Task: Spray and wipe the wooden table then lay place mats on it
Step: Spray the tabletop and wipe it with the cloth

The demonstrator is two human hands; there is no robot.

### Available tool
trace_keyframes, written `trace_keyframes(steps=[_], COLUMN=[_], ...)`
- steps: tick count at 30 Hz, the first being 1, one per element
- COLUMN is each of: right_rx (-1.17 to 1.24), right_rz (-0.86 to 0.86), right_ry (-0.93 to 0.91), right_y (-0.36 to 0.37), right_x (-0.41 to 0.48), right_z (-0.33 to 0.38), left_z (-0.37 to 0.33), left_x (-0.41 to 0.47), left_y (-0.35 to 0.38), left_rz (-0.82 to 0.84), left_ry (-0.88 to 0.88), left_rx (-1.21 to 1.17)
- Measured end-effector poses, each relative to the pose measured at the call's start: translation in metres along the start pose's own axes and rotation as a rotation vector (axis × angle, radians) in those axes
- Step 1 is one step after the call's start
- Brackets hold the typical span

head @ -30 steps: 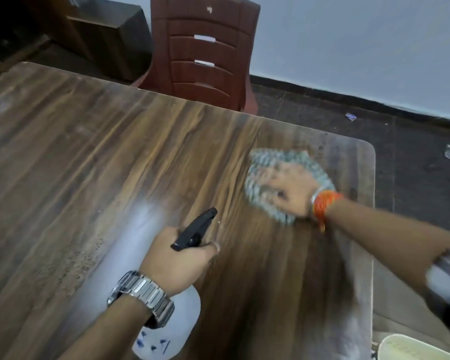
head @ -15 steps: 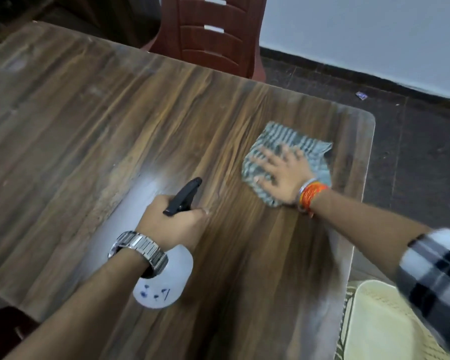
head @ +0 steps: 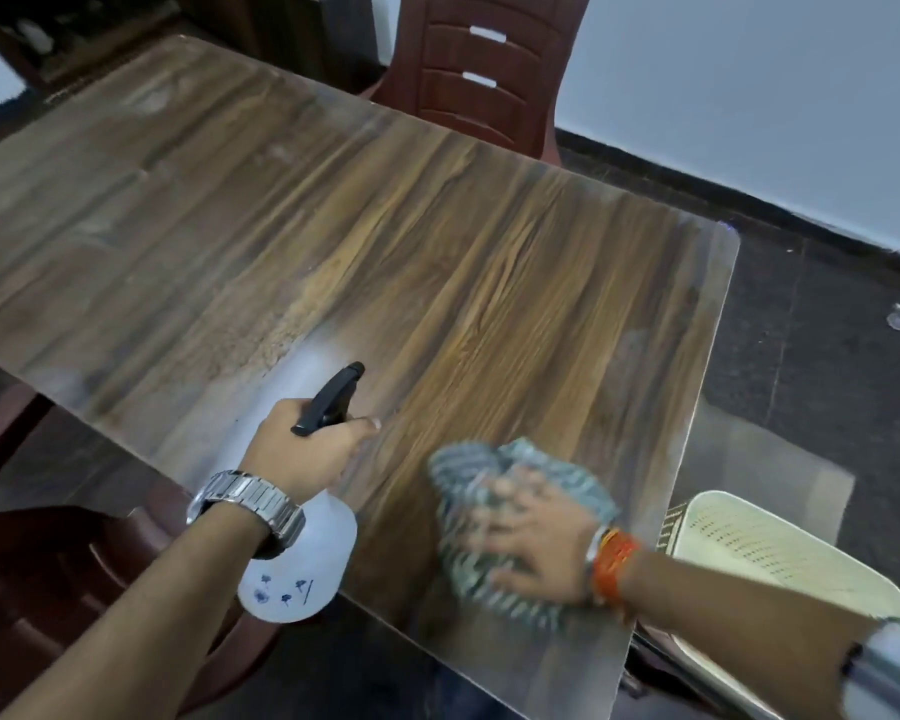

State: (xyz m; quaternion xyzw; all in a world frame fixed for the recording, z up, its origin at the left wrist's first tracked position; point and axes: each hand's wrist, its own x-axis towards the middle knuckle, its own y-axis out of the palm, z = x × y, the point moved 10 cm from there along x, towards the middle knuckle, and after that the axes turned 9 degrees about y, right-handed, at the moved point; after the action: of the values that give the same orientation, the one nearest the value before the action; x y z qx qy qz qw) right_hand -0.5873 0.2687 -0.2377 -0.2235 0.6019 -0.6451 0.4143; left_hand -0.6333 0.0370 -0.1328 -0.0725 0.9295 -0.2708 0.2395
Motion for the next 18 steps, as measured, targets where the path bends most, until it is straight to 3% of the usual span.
trace_keyframes(steps=[4, 5, 7, 9, 12, 14, 18], right_rx=[0.081, 0.113, 0.083, 0.041, 0.013, -0.011, -0.122], right_rz=[-0.018, -0.01, -0.039, -0.021, -0.062, 0.004, 0.17], right_ry=[0.821, 0.941, 0.998, 0.884, 0.549, 0.365, 0.013], right_y=[-0.034, -0.035, -0.032, -0.02, 0.0, 0.021, 0.06], right_x=[-0.053, -0.063, -0.064, -0.056, -0.054, -0.056, -0.041], right_z=[-0.195, -0.211, -0.185, -0.115, 0.001, 0.063, 0.112], left_z=[0.016, 0.018, 0.024, 0.033, 0.034, 0.028, 0.023], left_x=[-0.036, -0.042, -0.055, -0.063, -0.08, -0.091, -0.108], left_y=[-0.012, -0.01, -0.007, 0.003, 0.021, 0.028, 0.025], left_rz=[-0.045, -0.041, -0.044, -0.034, 0.011, 0.011, -0.055], left_ry=[0.004, 0.011, 0.027, 0.014, -0.002, 0.008, -0.036], left_rx=[-0.022, -0.032, -0.041, -0.096, -0.094, -0.099, -0.194])
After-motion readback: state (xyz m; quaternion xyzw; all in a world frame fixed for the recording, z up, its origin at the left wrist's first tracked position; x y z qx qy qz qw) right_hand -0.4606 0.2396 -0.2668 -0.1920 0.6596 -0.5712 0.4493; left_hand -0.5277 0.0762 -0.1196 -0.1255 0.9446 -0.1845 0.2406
